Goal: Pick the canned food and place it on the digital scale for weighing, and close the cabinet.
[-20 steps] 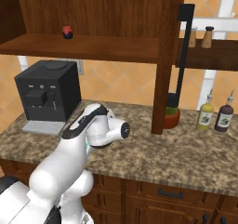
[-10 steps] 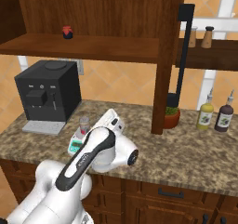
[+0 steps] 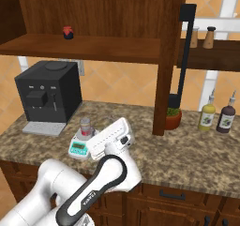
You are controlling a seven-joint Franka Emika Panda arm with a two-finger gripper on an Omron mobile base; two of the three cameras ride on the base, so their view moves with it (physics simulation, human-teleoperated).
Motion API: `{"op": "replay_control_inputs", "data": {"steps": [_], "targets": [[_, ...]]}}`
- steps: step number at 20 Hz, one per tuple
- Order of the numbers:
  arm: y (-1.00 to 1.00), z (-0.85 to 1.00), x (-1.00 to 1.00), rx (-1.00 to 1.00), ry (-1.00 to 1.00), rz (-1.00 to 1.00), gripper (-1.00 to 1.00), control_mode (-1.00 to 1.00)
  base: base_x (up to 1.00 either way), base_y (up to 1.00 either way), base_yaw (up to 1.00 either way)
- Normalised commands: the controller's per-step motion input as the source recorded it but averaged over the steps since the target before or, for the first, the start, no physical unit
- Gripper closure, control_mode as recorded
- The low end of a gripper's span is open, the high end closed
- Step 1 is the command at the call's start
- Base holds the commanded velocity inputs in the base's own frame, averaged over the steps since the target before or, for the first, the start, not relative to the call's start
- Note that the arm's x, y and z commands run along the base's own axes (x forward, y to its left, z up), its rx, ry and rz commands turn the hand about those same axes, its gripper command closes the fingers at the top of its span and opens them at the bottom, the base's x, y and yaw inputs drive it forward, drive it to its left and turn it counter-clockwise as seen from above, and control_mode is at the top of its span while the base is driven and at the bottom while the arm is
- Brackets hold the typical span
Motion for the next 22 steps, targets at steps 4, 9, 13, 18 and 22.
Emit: {"op": "replay_control_inputs", "data": {"steps": [4,9,13,18,22], "targets": [[-0.69,0.48,-0.12,0.11,0.0,-0.13,-1.0,-1.0,0.0,0.0,0.0],[-0.98,0.39,-0.16,0.17,-0.05,-0.12,-1.0,-1.0,0.0,0.0,0.0],[-0.95,0.3,-0.41,0.13,0.0,-0.11,-1.0,-1.0,0.0,0.0,0.0],[-0.69,0.04,-0.33,0.01,-0.11,-0.19,-1.0,-1.0,0.0,0.0,0.0],[-0.53,0.17,-0.14,0.01,-0.07,-0.2,-1.0,-1.0,0.0,0.0,0.0]]}}
